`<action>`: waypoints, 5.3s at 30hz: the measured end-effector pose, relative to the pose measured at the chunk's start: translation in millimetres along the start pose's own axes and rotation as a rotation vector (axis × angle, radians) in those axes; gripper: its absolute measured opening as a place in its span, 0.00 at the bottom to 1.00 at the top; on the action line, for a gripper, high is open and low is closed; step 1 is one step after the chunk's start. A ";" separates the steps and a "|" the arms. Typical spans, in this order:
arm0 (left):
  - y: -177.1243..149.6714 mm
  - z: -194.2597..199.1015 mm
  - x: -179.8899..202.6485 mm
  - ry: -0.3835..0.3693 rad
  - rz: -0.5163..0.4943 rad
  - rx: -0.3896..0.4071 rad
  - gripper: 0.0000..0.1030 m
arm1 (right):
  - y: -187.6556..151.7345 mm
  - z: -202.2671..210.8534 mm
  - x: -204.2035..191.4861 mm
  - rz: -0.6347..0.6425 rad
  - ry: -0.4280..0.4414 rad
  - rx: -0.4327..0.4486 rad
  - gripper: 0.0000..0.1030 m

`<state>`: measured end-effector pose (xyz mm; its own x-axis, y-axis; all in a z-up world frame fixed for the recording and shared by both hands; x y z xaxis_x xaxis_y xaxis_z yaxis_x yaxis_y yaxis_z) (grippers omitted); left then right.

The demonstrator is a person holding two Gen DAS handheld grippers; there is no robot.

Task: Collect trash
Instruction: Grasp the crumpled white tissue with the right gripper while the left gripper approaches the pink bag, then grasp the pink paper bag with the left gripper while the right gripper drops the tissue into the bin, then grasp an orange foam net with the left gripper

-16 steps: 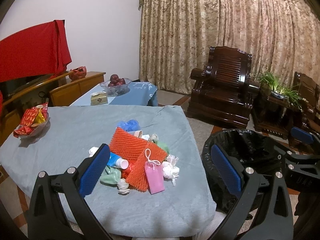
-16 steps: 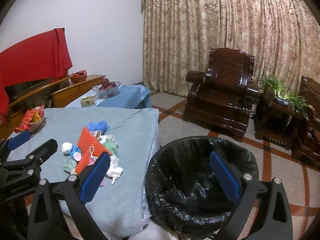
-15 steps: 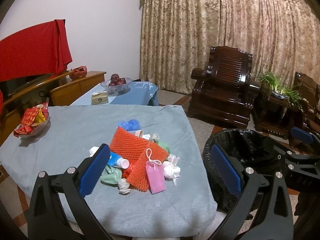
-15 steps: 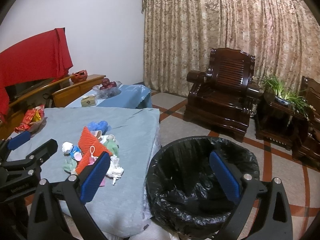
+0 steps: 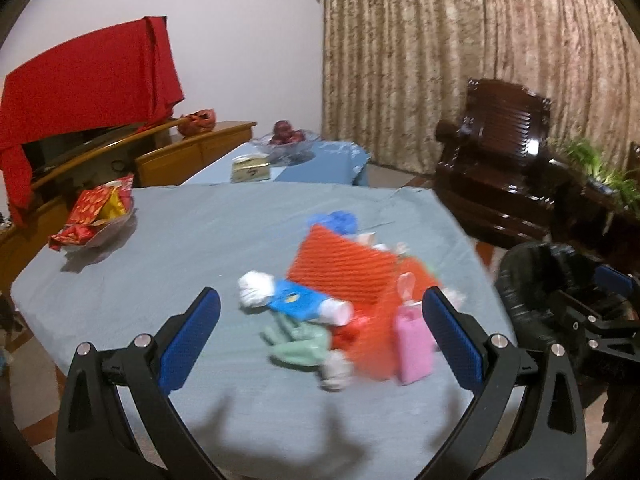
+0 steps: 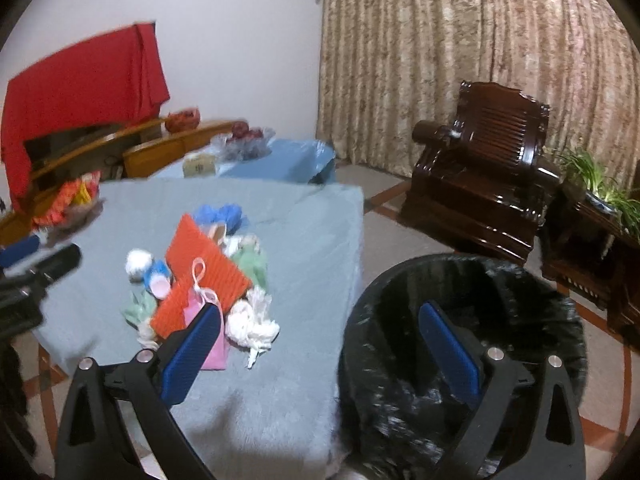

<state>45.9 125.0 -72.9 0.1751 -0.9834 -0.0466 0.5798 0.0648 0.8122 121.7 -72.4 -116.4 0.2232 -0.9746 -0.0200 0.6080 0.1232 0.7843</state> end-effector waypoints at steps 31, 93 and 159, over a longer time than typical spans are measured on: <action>-19.1 -72.4 -10.4 -0.016 0.009 -0.087 0.84 | -18.1 -121.1 -30.7 0.002 0.209 -0.246 0.42; 0.6 -84.7 272.1 -0.527 -0.264 -0.163 0.03 | -52.4 11.5 198.8 -0.323 -0.214 -0.076 0.44; -21.2 -100.2 53.2 -0.246 -0.055 -0.147 0.09 | -2.4 -50.0 28.2 -0.075 0.022 -0.038 0.94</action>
<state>122.6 88.3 -150.8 -0.0476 -0.9965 0.0694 0.6955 0.0168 0.7183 164.7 -90.8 -149.9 0.1923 -0.9770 -0.0916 0.6522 0.0575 0.7558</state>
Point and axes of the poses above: each gripper's, at about its wrist camera, not at the fingertips, and z roughly against the way its jaws point, x to its right, y to its top, the point moved 1 cm from there along -z, roughly the way its jaws point, and after that the axes turned 5 degrees about -x, right-handed, at the moved point
